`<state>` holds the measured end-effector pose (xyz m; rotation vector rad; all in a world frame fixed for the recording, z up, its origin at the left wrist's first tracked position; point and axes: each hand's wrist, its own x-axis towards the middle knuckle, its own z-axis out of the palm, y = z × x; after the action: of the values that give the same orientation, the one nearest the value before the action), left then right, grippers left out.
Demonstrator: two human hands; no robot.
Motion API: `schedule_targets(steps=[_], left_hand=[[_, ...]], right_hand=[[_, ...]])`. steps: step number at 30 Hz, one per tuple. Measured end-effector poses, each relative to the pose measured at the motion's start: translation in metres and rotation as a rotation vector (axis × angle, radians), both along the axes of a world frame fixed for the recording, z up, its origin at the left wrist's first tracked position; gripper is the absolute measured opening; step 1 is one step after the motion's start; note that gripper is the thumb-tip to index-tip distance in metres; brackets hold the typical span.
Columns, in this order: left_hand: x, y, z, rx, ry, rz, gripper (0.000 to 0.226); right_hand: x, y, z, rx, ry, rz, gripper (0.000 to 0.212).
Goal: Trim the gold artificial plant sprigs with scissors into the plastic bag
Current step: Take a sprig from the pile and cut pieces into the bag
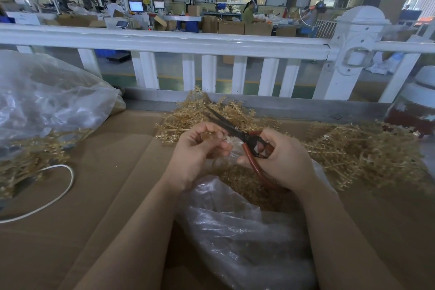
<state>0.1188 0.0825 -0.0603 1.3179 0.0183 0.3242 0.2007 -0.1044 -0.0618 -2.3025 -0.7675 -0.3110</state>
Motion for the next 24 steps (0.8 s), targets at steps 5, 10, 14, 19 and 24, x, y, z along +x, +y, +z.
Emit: schedule_targets(steps=[5,10,14,19,24], left_hand=[[0.001,0.000,0.002,-0.001,-0.032,0.006,0.004],[0.003,0.001,-0.001,0.077,-0.050,0.011,0.008],[0.003,0.002,-0.001,-0.016,0.010,-0.043,0.033],[0.003,0.006,0.000,-0.057,0.184,-0.114,0.060],[0.003,0.000,-0.002,-0.052,0.245,-0.245,0.042]], right_hand=[[0.003,0.002,0.006,0.274,0.233,0.035,0.049],[-0.002,0.011,0.010,0.278,0.337,0.105,0.027],[-0.005,0.012,0.013,0.328,0.407,0.136,0.018],[-0.004,0.005,0.017,0.597,0.459,0.106,0.019],[-0.005,0.004,0.021,0.793,0.512,0.164,0.026]])
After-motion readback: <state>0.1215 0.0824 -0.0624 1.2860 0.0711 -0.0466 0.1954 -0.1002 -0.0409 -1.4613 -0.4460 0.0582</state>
